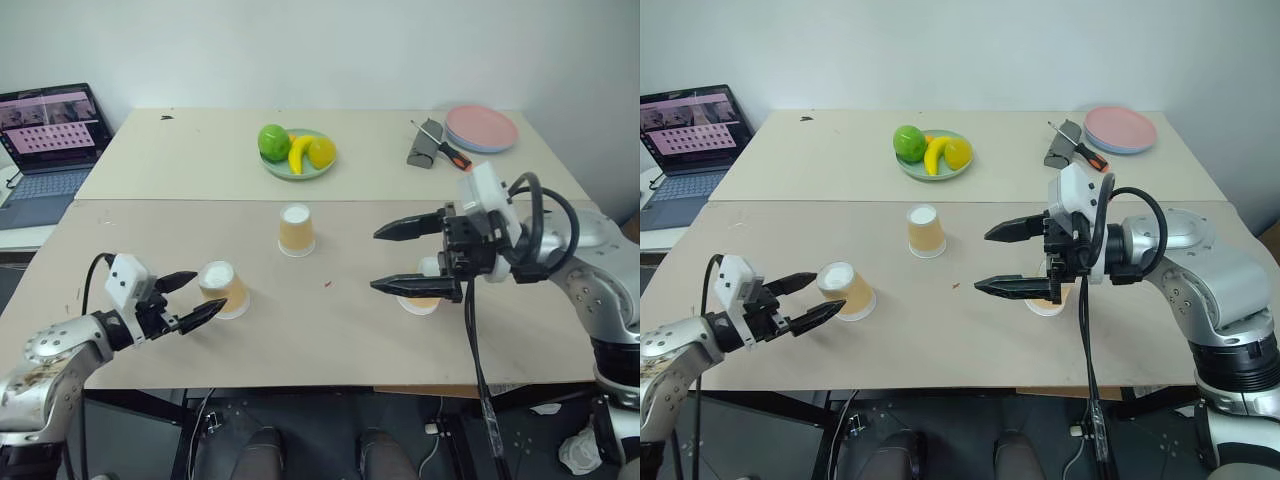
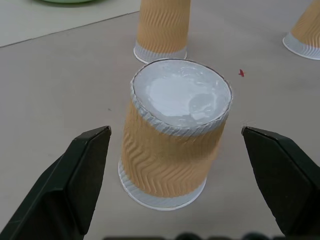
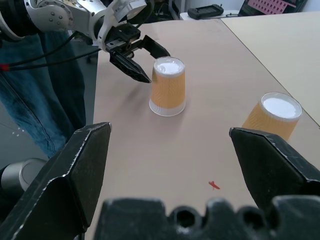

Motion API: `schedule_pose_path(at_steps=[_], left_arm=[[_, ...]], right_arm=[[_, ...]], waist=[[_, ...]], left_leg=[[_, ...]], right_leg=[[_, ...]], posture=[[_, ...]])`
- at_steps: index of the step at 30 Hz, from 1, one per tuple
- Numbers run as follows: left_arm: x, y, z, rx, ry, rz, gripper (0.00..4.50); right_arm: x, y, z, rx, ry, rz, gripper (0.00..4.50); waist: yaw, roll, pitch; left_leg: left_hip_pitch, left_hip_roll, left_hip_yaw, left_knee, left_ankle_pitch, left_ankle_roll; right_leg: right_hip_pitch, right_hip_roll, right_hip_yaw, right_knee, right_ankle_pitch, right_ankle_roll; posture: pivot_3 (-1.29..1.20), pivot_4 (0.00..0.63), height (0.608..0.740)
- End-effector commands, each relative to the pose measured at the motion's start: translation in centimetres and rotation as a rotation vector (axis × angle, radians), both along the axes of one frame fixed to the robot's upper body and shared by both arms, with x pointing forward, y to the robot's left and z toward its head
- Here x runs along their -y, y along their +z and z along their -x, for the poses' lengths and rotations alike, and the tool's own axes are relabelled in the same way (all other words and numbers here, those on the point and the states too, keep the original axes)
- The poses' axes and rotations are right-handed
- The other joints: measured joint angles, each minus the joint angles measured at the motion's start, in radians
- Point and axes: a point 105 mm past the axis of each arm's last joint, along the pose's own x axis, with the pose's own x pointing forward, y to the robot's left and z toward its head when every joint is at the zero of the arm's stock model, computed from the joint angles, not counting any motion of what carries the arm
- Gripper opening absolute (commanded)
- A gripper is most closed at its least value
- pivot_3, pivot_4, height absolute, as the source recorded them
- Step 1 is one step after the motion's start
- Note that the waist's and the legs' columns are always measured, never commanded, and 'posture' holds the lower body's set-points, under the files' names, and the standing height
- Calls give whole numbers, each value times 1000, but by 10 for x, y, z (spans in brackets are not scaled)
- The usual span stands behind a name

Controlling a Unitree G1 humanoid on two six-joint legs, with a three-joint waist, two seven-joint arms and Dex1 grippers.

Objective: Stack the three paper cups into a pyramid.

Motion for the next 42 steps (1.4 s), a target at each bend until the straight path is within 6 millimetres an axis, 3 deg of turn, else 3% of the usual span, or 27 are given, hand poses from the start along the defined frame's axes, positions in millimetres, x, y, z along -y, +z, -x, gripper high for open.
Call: schedule_pose_path(at_steps=[1, 8, 17, 23, 29, 33, 39, 42], left_arm=[[5, 8, -10, 51, -40, -24, 4500], [26, 6, -20, 65, -151, -50, 4500], [27, 8, -26, 77, -176, -84, 4500], [27, 9, -26, 89, -175, -81, 2713], [32, 8, -24, 95, -200, -106, 2618], [58, 21, -31, 141, -286, -71, 2618], [126, 48, -48, 211, -502, 7, 2618], [149, 50, -54, 224, -581, -16, 2618]], right_arm=[[2, 14, 10, 48, 3, -12, 4433], [2, 16, 15, 57, -19, -17, 4433], [1, 13, 14, 61, -50, -23, 4433], [2, 10, 10, 63, -67, -14, 4500], [1, 9, 9, 62, -64, -13, 4500], [2, 8, 6, 66, -83, -11, 4500], [4, 7, 4, 71, -106, -6, 4500], [5, 5, 3, 72, -116, -4, 4500]], waist=[[3, 0, 0], [5, 0, 0], [7, 0, 0], [7, 0, 0], [7, 0, 0], [11, 0, 0], [20, -1, 0], [15, -1, 0]], left_leg=[[0, 0, 0, 0, 0, 0], [0, 0, 0, 0, 0, 0], [0, 0, 0, 0, 0, 0], [0, 0, 0, 0, 0, 0], [0, 0, 0, 0, 0, 0], [0, 0, 0, 0, 0, 0], [-4, -1, -1, 4, 0, 0], [-4, -1, -2, 3, 0, 0]], right_leg=[[0, 0, 0, 0, 0, 0], [0, 0, 0, 0, 0, 0], [0, 0, 0, 1, 0, 0], [0, 0, 0, 1, 0, 0], [0, 0, 0, 1, 0, 0], [0, 0, 0, 1, 0, 0], [0, 0, -2, 0, 0, 0], [0, 0, -2, 0, 0, 0]], posture=[[0, 150, 740], [0, 150, 740], [0, 150, 740], [0, 150, 740], [0, 150, 740], [0, 150, 740], [0, 150, 740], [0, 150, 740]])
